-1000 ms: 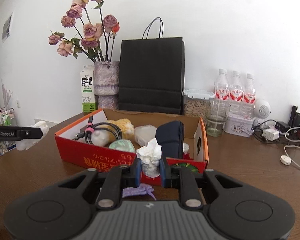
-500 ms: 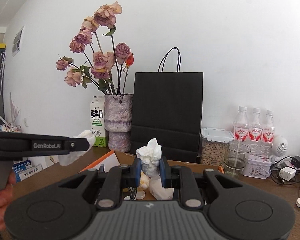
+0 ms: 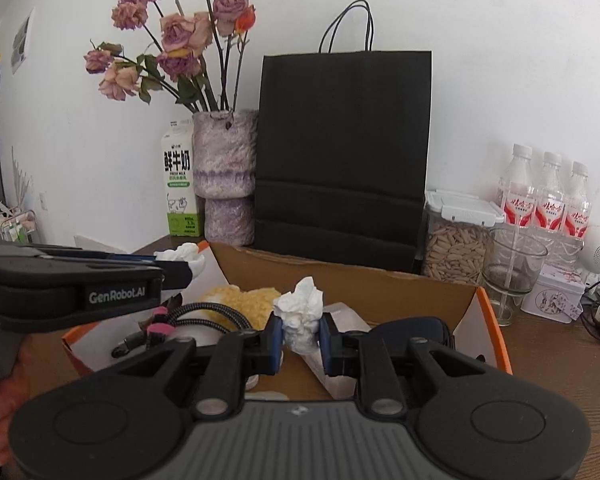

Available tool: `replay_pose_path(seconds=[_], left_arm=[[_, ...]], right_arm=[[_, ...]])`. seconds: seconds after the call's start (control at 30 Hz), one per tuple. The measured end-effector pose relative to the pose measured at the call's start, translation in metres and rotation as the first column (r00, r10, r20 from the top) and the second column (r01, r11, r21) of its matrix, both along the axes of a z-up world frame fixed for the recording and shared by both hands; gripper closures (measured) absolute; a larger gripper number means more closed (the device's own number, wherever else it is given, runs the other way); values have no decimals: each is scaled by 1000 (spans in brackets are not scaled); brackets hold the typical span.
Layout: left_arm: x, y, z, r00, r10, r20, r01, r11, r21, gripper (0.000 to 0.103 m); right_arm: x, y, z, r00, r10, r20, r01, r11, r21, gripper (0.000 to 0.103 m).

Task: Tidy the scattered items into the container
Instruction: 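Carry both tissues into the red box and open both tools, then move both tools back from the box toward the table items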

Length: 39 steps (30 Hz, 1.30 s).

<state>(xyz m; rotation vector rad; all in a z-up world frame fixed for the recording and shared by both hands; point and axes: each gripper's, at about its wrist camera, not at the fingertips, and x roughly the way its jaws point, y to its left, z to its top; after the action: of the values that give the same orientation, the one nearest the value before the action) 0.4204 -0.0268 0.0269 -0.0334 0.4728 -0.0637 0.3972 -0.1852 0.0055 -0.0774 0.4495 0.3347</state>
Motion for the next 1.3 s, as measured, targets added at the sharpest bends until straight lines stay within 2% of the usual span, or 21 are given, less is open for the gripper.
replay_pose_path(seconds=[0.13, 0.17, 0.23, 0.27, 0.3, 0.37, 0.43, 0.6, 1.0, 1.3], left_arm=[[-1, -1, -2, 1000, -5, -1, 5, 1000, 9, 83], [-2, -2, -2, 1000, -11, 2, 11, 1000, 16, 78], [-4, -4, -1, 1000, -11, 11, 10, 999, 35, 49], [-5, -6, 1, 1000, -1, 20, 0, 999, 43, 15], [-8, -6, 3, 999, 10, 37, -12, 999, 51, 0], [-15, -9, 9, 996, 26, 83, -32, 997, 71, 0], [-19, -9, 14, 994, 31, 106, -40, 996, 75, 0], [-19, -7, 17, 994, 39, 103, -45, 997, 60, 0], [-21, -7, 19, 994, 44, 104, -50, 997, 55, 0], [-48, -8, 33, 987, 28, 156, -36, 998, 44, 0]], right_arm=[[1, -1, -6, 1000, -2, -13, 2, 1000, -3, 84], [1, 0, -6, 1000, -2, -13, 2, 1000, -5, 82], [0, 0, -6, 1000, -7, -10, 7, 1000, -18, 72], [-1, 0, -6, 1000, -16, -9, 16, 1000, -24, 56], [-2, 0, -6, 1000, -25, -3, 25, 999, -26, 34], [-4, -2, -2, 998, -53, 15, 54, 998, -29, 9], [-7, -4, 4, 997, -74, 34, 75, 997, -31, 1], [-10, -11, 13, 995, -97, 34, 98, 995, -24, 0], [-12, -9, 13, 996, -91, 17, 91, 995, -43, 0], [-28, -11, 21, 995, -86, 43, 89, 994, -60, 0]])
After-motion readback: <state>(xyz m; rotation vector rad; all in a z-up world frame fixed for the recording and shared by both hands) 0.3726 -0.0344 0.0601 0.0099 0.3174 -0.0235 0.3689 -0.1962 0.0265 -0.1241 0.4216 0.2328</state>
